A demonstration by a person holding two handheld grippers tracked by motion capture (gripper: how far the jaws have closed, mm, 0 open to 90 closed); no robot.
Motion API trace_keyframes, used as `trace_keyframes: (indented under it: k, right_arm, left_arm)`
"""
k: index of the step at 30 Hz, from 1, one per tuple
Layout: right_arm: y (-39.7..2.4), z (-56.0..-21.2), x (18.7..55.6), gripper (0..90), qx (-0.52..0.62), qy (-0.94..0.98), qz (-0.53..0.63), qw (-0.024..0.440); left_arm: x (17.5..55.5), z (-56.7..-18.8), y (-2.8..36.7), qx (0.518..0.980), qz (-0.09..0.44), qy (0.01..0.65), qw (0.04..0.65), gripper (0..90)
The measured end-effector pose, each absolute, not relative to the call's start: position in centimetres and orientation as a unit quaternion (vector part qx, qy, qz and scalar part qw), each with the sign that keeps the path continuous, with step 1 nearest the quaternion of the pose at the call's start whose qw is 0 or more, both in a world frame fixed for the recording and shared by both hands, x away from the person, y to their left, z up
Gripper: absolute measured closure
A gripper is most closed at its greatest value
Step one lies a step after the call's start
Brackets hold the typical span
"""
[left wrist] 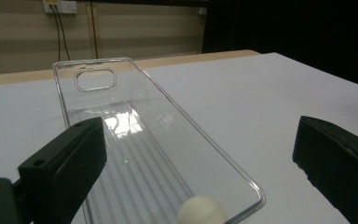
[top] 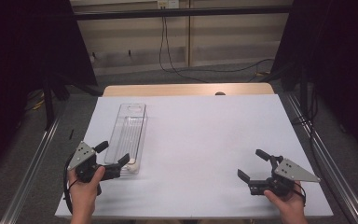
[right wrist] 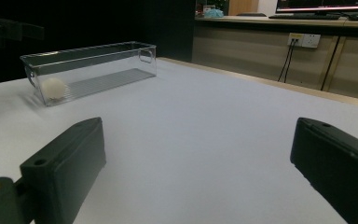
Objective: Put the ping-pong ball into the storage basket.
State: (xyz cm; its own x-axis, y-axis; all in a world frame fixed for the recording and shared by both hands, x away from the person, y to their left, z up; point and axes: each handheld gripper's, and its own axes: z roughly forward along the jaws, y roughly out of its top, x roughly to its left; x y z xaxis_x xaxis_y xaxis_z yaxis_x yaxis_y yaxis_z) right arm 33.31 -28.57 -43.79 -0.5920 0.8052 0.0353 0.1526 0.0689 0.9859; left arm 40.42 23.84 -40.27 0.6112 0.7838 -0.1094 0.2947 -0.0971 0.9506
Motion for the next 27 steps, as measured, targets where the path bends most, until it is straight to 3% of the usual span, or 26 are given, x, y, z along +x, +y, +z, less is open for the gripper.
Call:
trace_keyframes:
  k: [27]
  right_arm:
    - [-28.6, -43.8, 33.3, 2.5, 0.353, 0.677, 0.582, 0.28]
  left_arm:
    - [39.3, -41.1, 25.4, 0.698, 0.236, 0.385, 0.556, 2.7]
